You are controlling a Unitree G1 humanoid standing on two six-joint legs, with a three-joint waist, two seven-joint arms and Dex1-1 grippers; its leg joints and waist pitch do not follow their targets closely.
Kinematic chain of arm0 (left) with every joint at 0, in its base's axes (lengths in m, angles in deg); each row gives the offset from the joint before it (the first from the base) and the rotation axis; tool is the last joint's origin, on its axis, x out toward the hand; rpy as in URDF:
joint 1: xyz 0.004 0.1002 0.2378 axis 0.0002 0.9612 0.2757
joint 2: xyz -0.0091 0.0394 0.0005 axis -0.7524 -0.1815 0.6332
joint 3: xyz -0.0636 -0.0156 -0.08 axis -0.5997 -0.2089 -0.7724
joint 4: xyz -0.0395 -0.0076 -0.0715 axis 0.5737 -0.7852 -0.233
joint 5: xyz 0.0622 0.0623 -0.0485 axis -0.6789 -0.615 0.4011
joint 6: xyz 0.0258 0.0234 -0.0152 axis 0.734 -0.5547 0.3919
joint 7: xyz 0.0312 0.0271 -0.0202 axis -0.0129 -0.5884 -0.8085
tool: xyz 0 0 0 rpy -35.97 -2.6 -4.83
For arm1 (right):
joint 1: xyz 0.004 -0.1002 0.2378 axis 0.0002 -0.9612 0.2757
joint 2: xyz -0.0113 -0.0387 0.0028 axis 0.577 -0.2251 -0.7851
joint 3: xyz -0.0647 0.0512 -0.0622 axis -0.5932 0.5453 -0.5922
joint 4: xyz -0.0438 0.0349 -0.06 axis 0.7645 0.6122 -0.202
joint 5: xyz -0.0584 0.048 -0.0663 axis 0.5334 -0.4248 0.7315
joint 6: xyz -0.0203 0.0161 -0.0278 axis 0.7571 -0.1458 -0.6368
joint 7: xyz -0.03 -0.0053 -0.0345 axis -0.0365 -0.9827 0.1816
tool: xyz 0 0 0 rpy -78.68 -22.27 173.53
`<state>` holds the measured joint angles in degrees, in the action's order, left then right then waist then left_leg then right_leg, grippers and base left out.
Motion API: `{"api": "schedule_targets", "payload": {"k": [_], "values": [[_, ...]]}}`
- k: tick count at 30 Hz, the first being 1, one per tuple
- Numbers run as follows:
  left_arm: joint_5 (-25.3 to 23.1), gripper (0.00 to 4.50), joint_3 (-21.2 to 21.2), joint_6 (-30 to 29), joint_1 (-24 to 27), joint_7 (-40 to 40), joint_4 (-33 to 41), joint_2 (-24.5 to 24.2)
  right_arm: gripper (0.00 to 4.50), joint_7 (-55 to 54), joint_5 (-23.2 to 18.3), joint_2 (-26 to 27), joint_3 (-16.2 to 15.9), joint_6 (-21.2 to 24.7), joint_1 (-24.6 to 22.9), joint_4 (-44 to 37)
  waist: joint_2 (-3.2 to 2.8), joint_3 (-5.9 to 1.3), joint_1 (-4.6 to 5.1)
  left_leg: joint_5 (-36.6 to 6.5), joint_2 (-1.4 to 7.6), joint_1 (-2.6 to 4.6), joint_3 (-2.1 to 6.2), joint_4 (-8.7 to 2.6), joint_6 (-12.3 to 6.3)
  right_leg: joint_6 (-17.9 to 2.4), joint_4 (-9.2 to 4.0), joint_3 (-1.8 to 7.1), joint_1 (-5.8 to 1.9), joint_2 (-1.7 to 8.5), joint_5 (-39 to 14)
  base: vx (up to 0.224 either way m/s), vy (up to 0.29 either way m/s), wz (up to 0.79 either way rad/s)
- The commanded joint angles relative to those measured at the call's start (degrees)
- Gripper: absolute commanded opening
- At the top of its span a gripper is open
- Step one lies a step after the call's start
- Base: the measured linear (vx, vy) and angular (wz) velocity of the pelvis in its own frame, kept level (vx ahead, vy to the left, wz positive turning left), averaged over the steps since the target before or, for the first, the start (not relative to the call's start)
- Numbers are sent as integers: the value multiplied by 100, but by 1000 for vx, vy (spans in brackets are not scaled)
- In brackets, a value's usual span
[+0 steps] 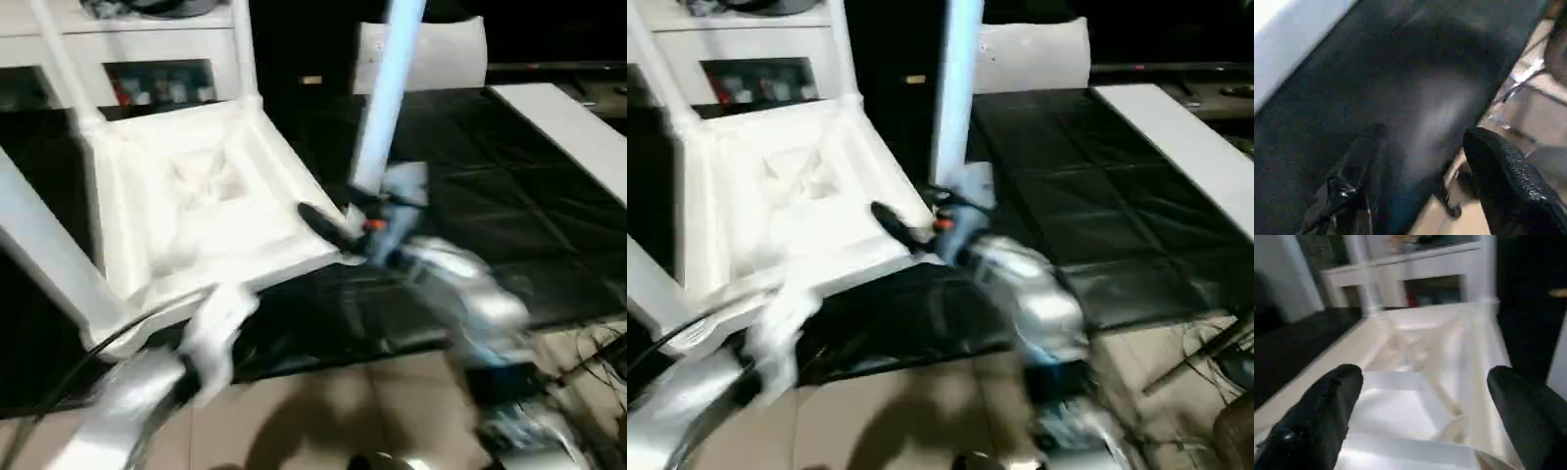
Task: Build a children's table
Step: Rotate table base
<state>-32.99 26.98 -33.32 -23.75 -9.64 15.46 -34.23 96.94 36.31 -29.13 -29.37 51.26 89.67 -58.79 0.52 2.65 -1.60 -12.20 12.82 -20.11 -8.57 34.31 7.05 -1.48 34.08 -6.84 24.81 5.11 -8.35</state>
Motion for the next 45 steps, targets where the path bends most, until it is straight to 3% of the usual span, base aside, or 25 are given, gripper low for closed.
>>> {"api": "schedule_targets", "payload": {"k": [1, 2, 3, 4, 6, 9, 12, 14, 17, 20, 21, 22, 23, 26, 27, 28, 30, 32, 34, 41, 42, 44, 45], "values": [[65, 306, -186, -74, 105, 70, 297, -77, 450, -491, 73, -27, 349, -183, 191, 440, -86, -285, 27, -1428, -9, 19, -99, -444, -172, -563, -463, 280, -292, 163, -2344, 0, 0, 0], [70, 311, -204, -71, 129, 76, 313, -86, 450, -527, 76, -37, 374, -206, 214, 482, -88, -282, 2, -1450, -10, 33, -104, -450, -167, -564, -464, 282, -292, 152, -2285, 0, 0, 0], [142, 320, -438, -39, 426, 151, 521, -205, 450, -1046, 121, -245, 754, -581, 536, 1118, -61, -289, -27, -1438, -2, 45, -113, -448, -143, -601, -434, 298, -285, 160, -2108, 0, 0, 0], [142, 331, -438, -39, 426, 151, 521, -205, 450, -1046, 121, -245, 754, -581, 536, 1118, -69, -286, -13, -1460, 4, -17, -84, -477, -116, -651, -386, 290, -336, 161, -2040, 0, 0, 0], [263, 345, -598, -3, 591, 223, 648, -314, 450, -1387, 172, -506, 986, -924, 766, 1647, -71, -286, -37, -1597, -7, 61, -120, -442, -92, -667, -404, 300, -281, 149, -2007, 0, 0, 0], [425, 384, -870, 55, 655, 177, 682, -419, 450, -1360, 216, -725, 1088, -1159, 899, 2037, -36, -295, -91, -1536, -31, 23, -139, -434, -124, -653, -372, 312, -315, 130, -1878, 0, 0, 0], [433, 395, -1096, 64, 605, 155, 620, -482, 450, -1241, 272, -839, 1096, -1205, 865, 2102, -30, -304, -93, -1419, -43, -23, -135, -430, -161, -612, -362, 311, -362, 129, -1836, 0, 0, 0], [516, 426, -1467, 111, 446, 267, 435, -661, 450, -1026, 306, -919, 998, -1135, 589, 1896, -13, -309, -65, -1396, -67, -42, -137, -413, -200, -518, -393, 312, -376, 135, -2030, 0, 0, 0], [833, 444, -1820, 158, 120, 276, 301, -679, 450, -748, 302, -947, 757, -1041, 218, 1624, -19, -325, -3, -1210, -58, -71, -120, -408, -224, -570, -373, 318, -401, 135, -1952, 0, 0, 0], [1208, 444, -1885, 141, -388, 193, 261, -528, 450, -512, 391, -954, 465, -791, -262, 1217, -44, -335, -14, -1187, -61, -32, -139, -390, -217, -666, -374, 346, -375, 108, -1806, 0, 0, 0], [1246, 444, -1848, 135, -500, 168, 230, -506, 450, -490, 415, -940, 426, -732, -349, 1176, -82, -339, -20, -1164, -50, -34, -120, -405, -199, -745, -348, 344, -385, 107, -1696, 0, 0, 0], [1135, 444, -1651, 173, -727, 111, 98, -484, 450, -577, 523, -915, 347, -626, -502, 1157, -55, -341, 6, -1191, -50, -44, -122, -404, -196, -777, -352, 345, -390, 94, -1654, 0, 0, 0], [1093, 444, -1526, 159, -898, 82, 11, -449, 450, -643, 613, -888, 293, -578, -583, 1158, -103, -339, -11, -1236, -62, -18, -127, -396, -189, -799, -356, 350, -373, 95, -1684, 0, 0, 0], [1085, 444, -1381, 146, -1115, 74, -81, -381, 450, -691, 713, -848, 206, -510, -663, 1157, -84, -335, -9, -1321, -68, -17, -131, -397, -156, -763, -382, 348, -377, 98, -1883, 0, 0, 0], [1162, 444, -1262, 156, -1347, 47, -149, -241, 450, -753, 828, -807, 72, -458, -756, 1109, -161, -341, -24, -1324, -66, -4, -119, -393, -122, -771, -368, 354, -375, 113, -1873, 0, 0, 0], [1228, 444, -1187, 153, -1510, 18, -205, -147, 450, -813, 899, -772, -17, -444, -812, 1072, -123, -340, -15, -1338, -65, 2, -134, -386, -104, -755, -393, 352, -367, 103, -1863, 0, 0, 0], [1263, 444, -1149, 147, -1596, 12, -244, -107, 450, -848, 923, -744, -54, -421, -826, 1060, -149, -346, -25, -1309, -68, -8, -121, -395, -87, -783, -372, 352, -384, 104, -1776, 0, 0, 0], [1310, 444, -842, 143, -1977, -33, -408, 113, 450, -975, 949, -529, -134, -452, -757, 1202, -115, -352, -16, -1325, -72, -7, -125, -392, -94, -796, -372, 352, -381, 101, -1768, 0, 0, 0], [1356, 444, -559, 171, -2269, -45, -559, 316, 450, -988, 1045, -319, -231, -597, -587, 1491, -135, -351, -12, -1408, -73, -5, -120, -388, -73, -798, -383, 346, -377, 113, -1881, 0, 0, 0], [1558, 444, 87, 58, -2477, 57, -475, 735, 450, -1029, 1147, 27, -299, -803, -166, 2169, -136, -379, -20, -1144, -48, -19, -122, -381, -78, -987, -304, 367, -411, 122, -1332, 0, 0, 0], [1574, 444, 200, 58, -2500, 49, -461, 803, 450, -1048, 1156, 59, -285, -830, -104, 2254, -93, -379, -12, -1134, -48, -25, -130, -378, -91, -992, -306, 367, -418, 125, -1338, 0, 0, 0], [1623, 444, 368, 44, -2552, 31, -462, 933, 450, -1055, 1153, 97, -268, -885, -11, 2379, -112, -379, -16, -1109, -48, -22, -128, -374, -89, -993, -303, 367, -419, 130, -1357, 0, 0, 0], [1603, 444, 472, 69, -2594, 9, -477, 988, 450, -1051, 1148, 109, -255, -924, 32, 2439, -84, -377, -10, -1106, -55, -39, -130, -373, -90, -962, -300, 367, -434, 132, -1411, 0, 0, 0]]}}
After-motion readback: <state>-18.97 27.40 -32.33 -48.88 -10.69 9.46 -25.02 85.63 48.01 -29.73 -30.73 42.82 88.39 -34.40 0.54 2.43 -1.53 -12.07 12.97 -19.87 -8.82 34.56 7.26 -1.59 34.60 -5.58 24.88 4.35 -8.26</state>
